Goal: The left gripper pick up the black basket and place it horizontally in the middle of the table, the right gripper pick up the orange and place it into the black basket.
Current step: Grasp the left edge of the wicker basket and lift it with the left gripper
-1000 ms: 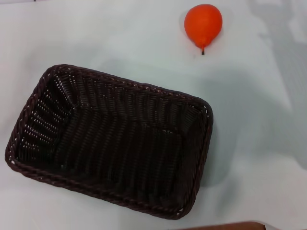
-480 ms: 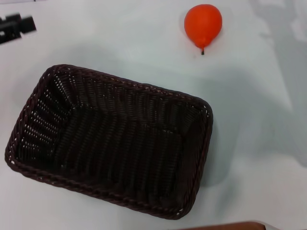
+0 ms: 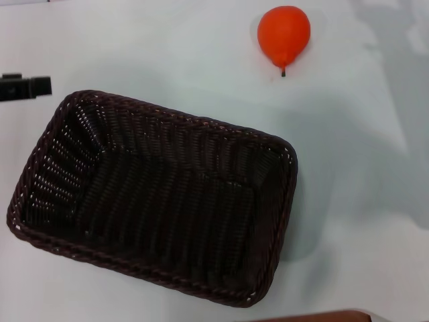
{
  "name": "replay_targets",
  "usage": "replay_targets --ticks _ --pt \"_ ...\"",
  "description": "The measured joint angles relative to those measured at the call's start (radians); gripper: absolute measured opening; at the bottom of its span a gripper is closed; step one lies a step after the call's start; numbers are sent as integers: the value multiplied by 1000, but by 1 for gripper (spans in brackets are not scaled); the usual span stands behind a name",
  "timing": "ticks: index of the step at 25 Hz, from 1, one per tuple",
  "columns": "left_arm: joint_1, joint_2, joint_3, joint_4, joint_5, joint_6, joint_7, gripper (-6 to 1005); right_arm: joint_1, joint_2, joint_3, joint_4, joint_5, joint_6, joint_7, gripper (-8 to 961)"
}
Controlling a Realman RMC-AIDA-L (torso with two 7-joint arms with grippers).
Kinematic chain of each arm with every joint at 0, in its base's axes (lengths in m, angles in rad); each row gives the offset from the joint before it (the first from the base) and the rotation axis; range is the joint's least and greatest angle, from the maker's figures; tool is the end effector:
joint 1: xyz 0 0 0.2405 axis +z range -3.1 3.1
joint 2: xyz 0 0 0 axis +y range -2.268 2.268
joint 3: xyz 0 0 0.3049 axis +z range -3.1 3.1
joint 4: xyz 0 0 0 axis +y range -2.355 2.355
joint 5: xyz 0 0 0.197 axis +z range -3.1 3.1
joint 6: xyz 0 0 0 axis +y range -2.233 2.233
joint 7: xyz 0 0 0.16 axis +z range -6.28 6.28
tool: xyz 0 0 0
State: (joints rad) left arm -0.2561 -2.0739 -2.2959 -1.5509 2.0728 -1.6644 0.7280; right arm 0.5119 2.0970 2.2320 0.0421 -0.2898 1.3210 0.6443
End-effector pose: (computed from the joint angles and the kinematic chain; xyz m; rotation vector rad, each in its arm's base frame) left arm -0.2758 0.3076 0.0681 -2.3713 -1.2330 -0.4086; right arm 0.3560 0.3746 0.0257 -0.8008 -1.3041 -1.4567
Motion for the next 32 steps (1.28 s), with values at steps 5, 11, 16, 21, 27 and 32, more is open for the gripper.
replay_targets --ticks 5,11,16,21,27,32 --pt "-17 -12 7 -8 105 -27 -75 669 5 0 7 8 0 -24 0 924" --pt "-41 -49 36 -2 251 -28 -113 647 5 0 15 15 0 -40 0 924" --pt "-65 -81 45 -6 355 -30 -116 629 5 -2 19 15 0 -52 0 924" --pt "-72 -85 88 0 387 -28 -126 611 2 -4 34 17 0 -56 -1 925" --pt "-84 -87 142 23 447 -17 -133 589 -2 -5 42 17 0 -56 -3 925" --pt "-87 -87 153 30 469 0 -139 571 -3 -5 56 17 0 -56 -7 925"
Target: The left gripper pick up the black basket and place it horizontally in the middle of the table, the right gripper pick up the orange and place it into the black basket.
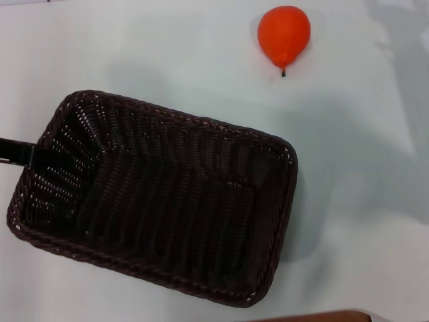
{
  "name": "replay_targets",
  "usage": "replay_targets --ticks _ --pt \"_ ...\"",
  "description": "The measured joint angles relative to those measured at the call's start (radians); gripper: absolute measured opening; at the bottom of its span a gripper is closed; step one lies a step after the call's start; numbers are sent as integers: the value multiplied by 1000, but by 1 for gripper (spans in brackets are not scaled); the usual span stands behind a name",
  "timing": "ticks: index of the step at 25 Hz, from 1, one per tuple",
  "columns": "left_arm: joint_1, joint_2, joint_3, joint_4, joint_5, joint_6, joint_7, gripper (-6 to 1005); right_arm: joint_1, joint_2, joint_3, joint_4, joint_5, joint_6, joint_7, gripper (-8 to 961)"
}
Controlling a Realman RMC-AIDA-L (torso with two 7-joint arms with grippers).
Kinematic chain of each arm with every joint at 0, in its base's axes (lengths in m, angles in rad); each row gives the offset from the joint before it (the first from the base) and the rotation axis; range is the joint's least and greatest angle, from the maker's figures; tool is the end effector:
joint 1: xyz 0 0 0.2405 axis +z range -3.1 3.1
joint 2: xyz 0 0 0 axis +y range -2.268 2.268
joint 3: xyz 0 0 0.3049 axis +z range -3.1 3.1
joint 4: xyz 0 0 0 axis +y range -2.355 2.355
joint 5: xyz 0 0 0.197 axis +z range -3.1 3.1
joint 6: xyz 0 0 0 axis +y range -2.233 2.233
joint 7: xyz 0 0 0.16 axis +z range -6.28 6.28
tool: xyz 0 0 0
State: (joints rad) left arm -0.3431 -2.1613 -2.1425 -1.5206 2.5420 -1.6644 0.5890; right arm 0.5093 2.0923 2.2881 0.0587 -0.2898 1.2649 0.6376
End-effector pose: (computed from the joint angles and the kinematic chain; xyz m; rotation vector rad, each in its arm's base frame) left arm -0.2925 0.3126 0.0085 -2.3139 -1.4193 0.1224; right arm 0.3683 0.3769 0.0338 -0.8441 -1.2584 -1.5134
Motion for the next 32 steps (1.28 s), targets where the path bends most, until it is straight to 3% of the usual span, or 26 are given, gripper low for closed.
replay_targets --ticks 3,13,17,26,32 --pt "0 0 1 4 0 0 1 560 0 0 2 -1 0 0 -1 925" --pt "0 0 -7 8 -7 -3 7 167 -3 0 14 -7 0 -1 -1 925" --pt "2 0 -32 -4 -43 -6 2 167 -3 0 15 -10 0 -1 -1 925" --pt "10 4 -215 7 -317 -72 16 167 -7 0 16 -11 0 -1 2 924" --pt "13 -6 -240 118 -395 31 -7 167 -5 0 22 -11 0 -1 3 924"
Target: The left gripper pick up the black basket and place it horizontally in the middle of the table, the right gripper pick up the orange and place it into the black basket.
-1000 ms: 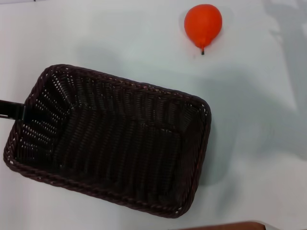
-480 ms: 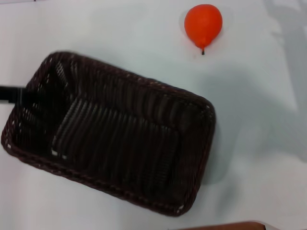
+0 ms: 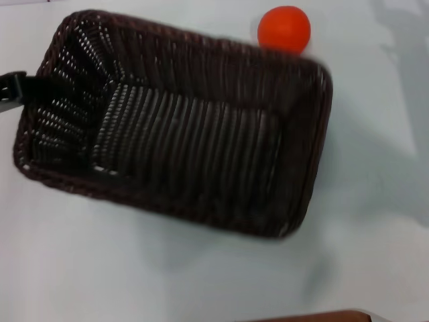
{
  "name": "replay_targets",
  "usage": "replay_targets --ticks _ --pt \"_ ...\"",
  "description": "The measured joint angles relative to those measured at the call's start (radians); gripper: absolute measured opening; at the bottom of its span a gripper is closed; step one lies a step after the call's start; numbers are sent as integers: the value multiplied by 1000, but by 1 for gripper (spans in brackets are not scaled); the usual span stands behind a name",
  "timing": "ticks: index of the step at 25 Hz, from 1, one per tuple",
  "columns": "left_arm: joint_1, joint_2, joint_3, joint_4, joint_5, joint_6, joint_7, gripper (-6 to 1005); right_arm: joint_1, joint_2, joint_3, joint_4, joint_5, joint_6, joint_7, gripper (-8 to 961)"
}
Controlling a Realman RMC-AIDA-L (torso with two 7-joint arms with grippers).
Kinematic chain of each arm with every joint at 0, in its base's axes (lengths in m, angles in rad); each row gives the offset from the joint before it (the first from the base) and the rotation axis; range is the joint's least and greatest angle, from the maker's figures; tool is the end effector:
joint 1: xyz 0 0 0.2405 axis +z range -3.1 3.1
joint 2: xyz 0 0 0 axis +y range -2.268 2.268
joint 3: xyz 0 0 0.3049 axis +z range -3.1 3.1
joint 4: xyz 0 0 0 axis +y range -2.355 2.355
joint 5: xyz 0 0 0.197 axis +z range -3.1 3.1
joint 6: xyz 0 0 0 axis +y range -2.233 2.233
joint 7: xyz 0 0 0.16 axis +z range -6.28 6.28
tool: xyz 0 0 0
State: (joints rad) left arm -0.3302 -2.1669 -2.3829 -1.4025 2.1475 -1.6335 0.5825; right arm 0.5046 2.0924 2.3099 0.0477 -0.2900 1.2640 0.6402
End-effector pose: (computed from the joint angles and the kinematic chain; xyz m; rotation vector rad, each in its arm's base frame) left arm -0.2776 0.3213 0.0293 -2.2239 -1.6014 -0.5599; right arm 0.3738 0.3732 0.0341 -0.8661 -1.2335 -1.5259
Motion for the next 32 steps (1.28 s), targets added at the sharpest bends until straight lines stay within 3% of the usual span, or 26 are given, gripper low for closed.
replay_targets --ticks 10,14,22,32 --pt "6 -5 40 187 -19 237 1 168 -1 -1 12 10 0 0 3 925" --pt "23 -5 73 211 -20 299 -4 168 -2 -2 16 5 0 0 4 925" --pt "53 -6 121 211 -39 334 -23 168 0 -2 16 6 0 0 4 924" --pt "88 -2 156 209 -115 318 -34 292 -2 -2 17 10 0 -15 4 925"
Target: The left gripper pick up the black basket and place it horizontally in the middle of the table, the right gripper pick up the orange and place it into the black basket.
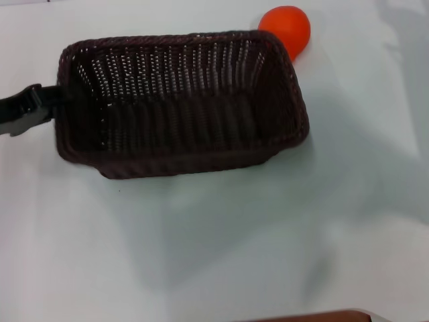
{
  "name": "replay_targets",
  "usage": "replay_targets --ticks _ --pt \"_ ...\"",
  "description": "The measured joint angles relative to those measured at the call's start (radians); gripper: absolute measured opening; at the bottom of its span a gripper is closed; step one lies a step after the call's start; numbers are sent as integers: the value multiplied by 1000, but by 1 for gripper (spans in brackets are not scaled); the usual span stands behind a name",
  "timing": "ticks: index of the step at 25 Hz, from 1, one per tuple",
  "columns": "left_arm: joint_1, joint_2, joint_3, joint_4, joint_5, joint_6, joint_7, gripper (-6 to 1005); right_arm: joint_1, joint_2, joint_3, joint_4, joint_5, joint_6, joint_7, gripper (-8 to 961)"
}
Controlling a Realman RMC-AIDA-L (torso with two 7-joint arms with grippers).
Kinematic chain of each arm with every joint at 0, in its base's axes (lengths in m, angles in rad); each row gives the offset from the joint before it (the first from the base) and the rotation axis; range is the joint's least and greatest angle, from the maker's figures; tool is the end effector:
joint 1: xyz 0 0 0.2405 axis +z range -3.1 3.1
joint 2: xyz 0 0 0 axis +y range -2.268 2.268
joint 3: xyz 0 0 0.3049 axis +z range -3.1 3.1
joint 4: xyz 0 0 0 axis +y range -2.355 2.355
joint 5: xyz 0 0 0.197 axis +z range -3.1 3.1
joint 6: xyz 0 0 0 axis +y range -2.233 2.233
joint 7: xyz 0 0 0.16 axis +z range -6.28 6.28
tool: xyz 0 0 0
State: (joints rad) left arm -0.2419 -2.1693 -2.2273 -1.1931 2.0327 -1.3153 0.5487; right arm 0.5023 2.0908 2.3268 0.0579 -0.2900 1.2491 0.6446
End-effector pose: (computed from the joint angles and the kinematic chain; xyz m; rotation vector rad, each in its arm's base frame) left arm -0.3141 0.3239 -0.0090 -1.9682 -1.8005 -0.6842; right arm 0.3772 0.3736 0.0379 -0.8753 -1.2138 -1.5382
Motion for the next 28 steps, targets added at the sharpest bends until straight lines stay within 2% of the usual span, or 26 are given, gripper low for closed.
replay_targets --ticks 4,9,12,16,17,18,19,21,22,24,25,26,28 --pt "2 3 4 12 0 -10 -1 341 -1 0 2 0 0 -3 0 925" --pt "4 6 -9 15 0 -9 12 548 1 0 1 0 0 -11 -1 925" --pt "2 7 -32 16 -1 -3 43 548 3 0 -10 0 -6 -11 -3 924" --pt "1 2 -150 39 -73 32 261 548 1 -1 -59 21 -9 0 17 924" --pt "6 2 -168 48 -122 46 328 548 -1 -3 -78 30 -10 3 26 924" --pt "20 1 -190 70 -244 60 479 548 -13 -15 -165 72 -12 0 74 924" --pt "20 1 -190 70 -244 60 479 548 -13 -15 -165 72 -12 0 74 924" --pt "33 0 -208 115 -385 63 667 548 -23 -42 -266 116 -32 -13 143 925" --pt "38 0 -213 155 -467 62 770 549 -27 -63 -319 142 -54 -20 187 925" --pt "42 1 -215 261 -621 39 993 549 -29 -125 -416 197 -163 -30 311 925" --pt "42 1 -215 320 -692 20 1094 549 -29 -149 -441 218 -203 -32 359 925" --pt "39 3 -215 376 -746 -3 1176 549 -27 -181 -471 249 -278 -41 445 925" --pt "36 4 -215 415 -782 -21 1233 549 -21 -239 -502 326 -433 -69 625 924"
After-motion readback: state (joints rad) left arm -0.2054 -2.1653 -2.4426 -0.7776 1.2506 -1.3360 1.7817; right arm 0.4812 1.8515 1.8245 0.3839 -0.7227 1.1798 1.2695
